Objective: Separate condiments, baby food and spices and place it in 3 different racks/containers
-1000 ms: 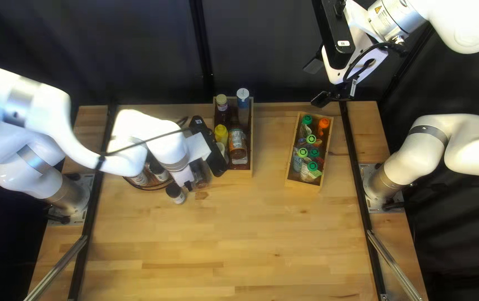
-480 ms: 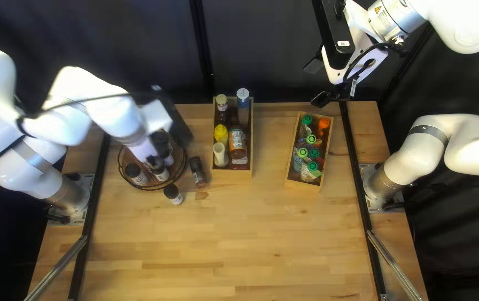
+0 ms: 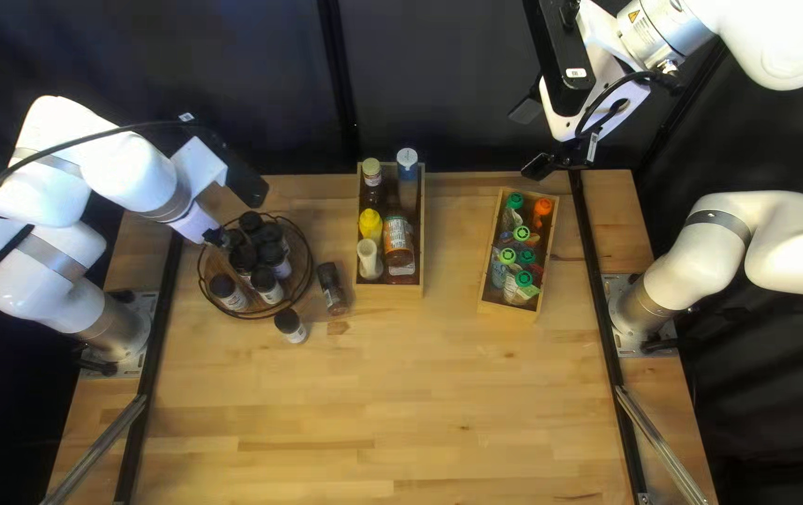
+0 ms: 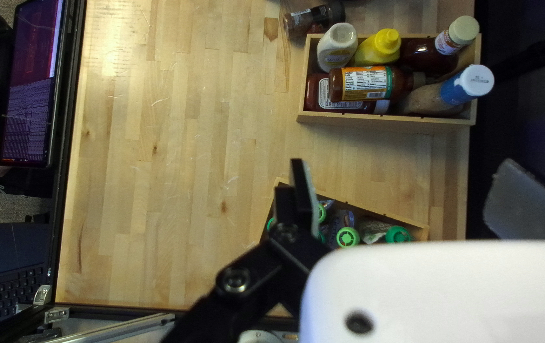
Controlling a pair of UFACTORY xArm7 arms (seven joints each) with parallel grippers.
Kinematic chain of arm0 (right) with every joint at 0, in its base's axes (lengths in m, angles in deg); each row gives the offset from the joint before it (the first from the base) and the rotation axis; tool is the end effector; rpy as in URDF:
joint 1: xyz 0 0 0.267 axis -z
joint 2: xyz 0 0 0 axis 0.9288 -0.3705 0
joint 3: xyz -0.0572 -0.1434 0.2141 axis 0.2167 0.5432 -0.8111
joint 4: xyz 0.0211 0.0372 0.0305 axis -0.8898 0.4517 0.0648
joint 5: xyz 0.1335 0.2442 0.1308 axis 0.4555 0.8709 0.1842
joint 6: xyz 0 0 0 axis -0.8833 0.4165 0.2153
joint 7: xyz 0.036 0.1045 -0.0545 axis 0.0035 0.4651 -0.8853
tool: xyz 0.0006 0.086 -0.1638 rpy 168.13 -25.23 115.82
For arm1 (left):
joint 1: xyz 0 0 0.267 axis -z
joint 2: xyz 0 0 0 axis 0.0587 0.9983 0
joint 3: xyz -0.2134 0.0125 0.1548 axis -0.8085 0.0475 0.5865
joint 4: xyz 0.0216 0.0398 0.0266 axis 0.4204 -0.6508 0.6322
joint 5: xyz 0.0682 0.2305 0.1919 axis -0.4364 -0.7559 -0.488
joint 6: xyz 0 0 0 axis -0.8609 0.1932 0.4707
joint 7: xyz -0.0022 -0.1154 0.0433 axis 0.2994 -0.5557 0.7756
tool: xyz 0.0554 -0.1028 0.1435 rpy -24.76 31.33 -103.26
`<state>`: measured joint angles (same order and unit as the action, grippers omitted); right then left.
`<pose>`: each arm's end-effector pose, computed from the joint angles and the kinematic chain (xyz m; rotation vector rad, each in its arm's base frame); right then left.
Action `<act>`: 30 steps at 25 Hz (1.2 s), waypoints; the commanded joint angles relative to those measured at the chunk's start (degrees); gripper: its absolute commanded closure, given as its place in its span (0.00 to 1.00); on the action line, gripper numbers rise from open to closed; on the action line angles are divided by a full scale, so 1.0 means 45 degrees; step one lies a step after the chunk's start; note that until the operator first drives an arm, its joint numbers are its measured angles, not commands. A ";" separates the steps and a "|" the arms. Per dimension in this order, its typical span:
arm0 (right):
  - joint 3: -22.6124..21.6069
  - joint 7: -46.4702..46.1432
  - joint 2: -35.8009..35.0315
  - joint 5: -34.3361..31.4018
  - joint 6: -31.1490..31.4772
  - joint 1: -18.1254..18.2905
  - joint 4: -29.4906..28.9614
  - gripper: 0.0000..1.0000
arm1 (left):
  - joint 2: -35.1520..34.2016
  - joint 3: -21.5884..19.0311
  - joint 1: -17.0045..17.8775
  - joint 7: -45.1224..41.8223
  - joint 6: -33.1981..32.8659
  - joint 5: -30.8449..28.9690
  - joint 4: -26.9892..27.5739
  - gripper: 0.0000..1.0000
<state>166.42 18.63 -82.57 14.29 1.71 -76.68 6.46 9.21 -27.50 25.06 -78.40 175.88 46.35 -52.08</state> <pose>0.3219 -0.0505 0.4340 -2.9883 -0.1112 -0.8723 0.2149 0.1072 0.2227 -2.5453 -1.1581 -0.0206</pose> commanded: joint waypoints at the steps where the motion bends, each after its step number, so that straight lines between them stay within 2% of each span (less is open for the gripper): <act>1: 0.0000 0.0000 0.0000 0.0000 0.0000 0.0000 0.0000 0.00 | -0.0193 0.0026 -0.0168 -0.0510 -0.0278 0.0054 -0.0620 0.99; 8: 0.0000 0.0000 0.0000 0.0000 0.0000 0.0000 0.0000 0.00 | -0.0596 0.0063 -0.0310 -0.1113 -0.0774 0.0177 -0.1624 0.99; 20: 0.0000 0.0000 0.0000 0.0000 0.0000 0.0000 0.0000 0.00 | -0.0372 0.1619 -0.0579 -0.0965 -0.3003 -0.0275 -0.2857 0.97; 29: 0.0000 0.0000 0.0000 0.0000 0.0000 0.0000 0.0000 0.00 | -0.0287 0.2145 -0.0624 -0.0816 -0.3539 -0.0286 -0.3072 0.96; 30: 0.0000 0.0000 0.0000 0.0000 0.0000 0.0000 0.0000 0.00 | -0.0189 0.2261 -0.0604 -0.0779 -0.3667 -0.0298 -0.3074 0.94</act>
<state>166.42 18.63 -82.57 14.29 1.71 -76.68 6.46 7.72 -18.18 22.20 -82.15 160.32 45.08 -65.78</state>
